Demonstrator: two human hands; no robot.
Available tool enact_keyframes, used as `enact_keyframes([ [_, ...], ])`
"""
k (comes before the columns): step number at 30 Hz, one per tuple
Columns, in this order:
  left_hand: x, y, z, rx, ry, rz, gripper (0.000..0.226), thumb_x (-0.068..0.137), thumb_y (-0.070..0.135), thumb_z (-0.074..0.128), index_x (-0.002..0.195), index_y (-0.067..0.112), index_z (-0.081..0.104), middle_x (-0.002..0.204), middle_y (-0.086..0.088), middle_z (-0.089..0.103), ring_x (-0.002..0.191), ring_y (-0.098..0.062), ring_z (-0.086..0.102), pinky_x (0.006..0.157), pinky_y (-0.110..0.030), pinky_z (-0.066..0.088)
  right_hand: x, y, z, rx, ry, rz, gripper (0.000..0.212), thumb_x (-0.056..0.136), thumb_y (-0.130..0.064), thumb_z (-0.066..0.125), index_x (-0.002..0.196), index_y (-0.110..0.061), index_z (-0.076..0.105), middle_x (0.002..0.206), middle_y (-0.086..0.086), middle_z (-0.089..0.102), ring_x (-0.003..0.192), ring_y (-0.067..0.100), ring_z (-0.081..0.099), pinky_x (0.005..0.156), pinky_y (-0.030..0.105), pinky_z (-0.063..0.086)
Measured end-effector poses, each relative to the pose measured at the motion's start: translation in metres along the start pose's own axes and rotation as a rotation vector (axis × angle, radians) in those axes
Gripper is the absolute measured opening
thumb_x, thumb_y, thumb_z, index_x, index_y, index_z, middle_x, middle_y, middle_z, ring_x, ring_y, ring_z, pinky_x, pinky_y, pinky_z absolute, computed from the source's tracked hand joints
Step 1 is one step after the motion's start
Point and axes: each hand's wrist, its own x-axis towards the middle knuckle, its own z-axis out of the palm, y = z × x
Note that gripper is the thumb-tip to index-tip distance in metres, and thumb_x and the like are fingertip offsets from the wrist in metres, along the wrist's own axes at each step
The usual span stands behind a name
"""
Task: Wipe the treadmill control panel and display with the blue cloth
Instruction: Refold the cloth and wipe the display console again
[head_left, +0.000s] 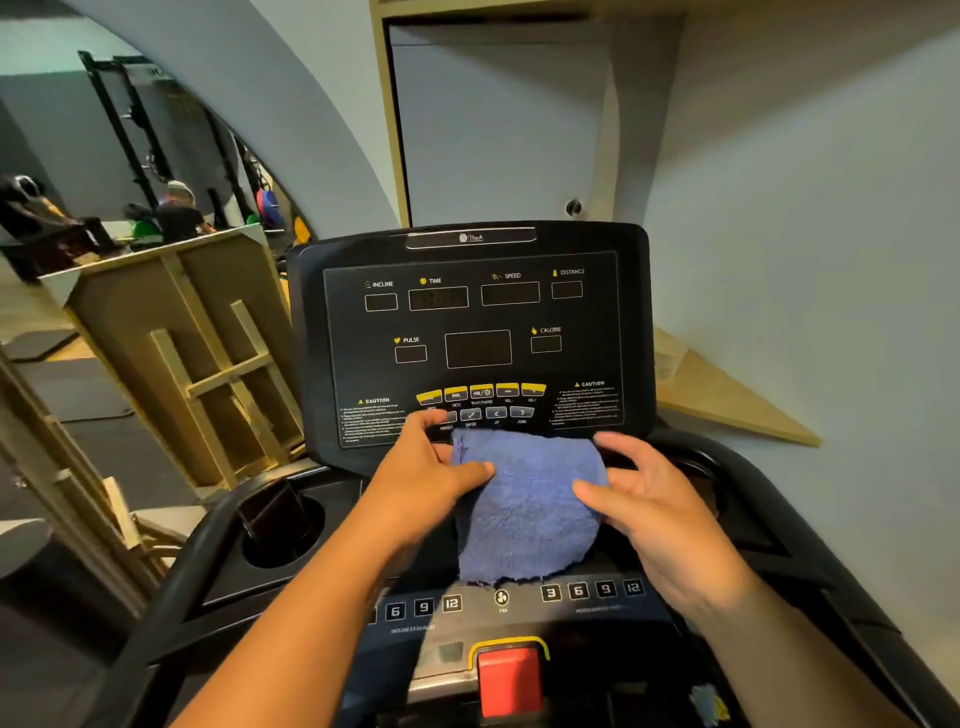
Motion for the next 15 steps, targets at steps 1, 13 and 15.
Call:
enact_keyframes([
  [1, 0.000, -0.002, 0.000, 0.049, 0.038, 0.037, 0.057, 0.090, 0.013, 0.078, 0.133, 0.029, 0.043, 0.106, -0.005, 0.073, 0.097, -0.017, 0.071, 0.074, -0.025, 0.054, 0.000, 0.002, 0.001, -0.044, -0.022, -0.028, 0.055, 0.086, 0.001, 0.072, 0.129, -0.028, 0.054, 0.099, 0.010, 0.078, 0.099, 0.023, 0.074, 0.088, 0.037, 0.054],
  [13, 0.000, -0.005, -0.008, 0.823, -0.048, 0.493, 0.021, 0.103, 0.029, 0.057, 0.124, 0.033, 0.062, 0.114, 0.012, 0.046, 0.105, -0.002, 0.045, 0.095, -0.019, 0.039, -0.004, -0.026, -0.004, -0.831, 0.062, -0.357, 0.013, 0.087, -0.027, 0.073, 0.080, -0.038, 0.071, 0.085, -0.013, 0.065, 0.082, 0.002, 0.060, 0.072, 0.017, 0.043],
  [15, 0.001, 0.004, -0.012, 0.856, -0.086, 0.544, 0.014, 0.104, 0.031, 0.053, 0.114, 0.029, 0.062, 0.112, 0.011, 0.042, 0.104, -0.005, 0.045, 0.096, -0.022, 0.042, 0.002, -0.038, -0.009, -0.845, 0.001, -0.359, 0.011, 0.084, -0.030, 0.073, 0.076, -0.037, 0.069, 0.092, -0.011, 0.063, 0.090, 0.003, 0.060, 0.082, 0.026, 0.047],
])
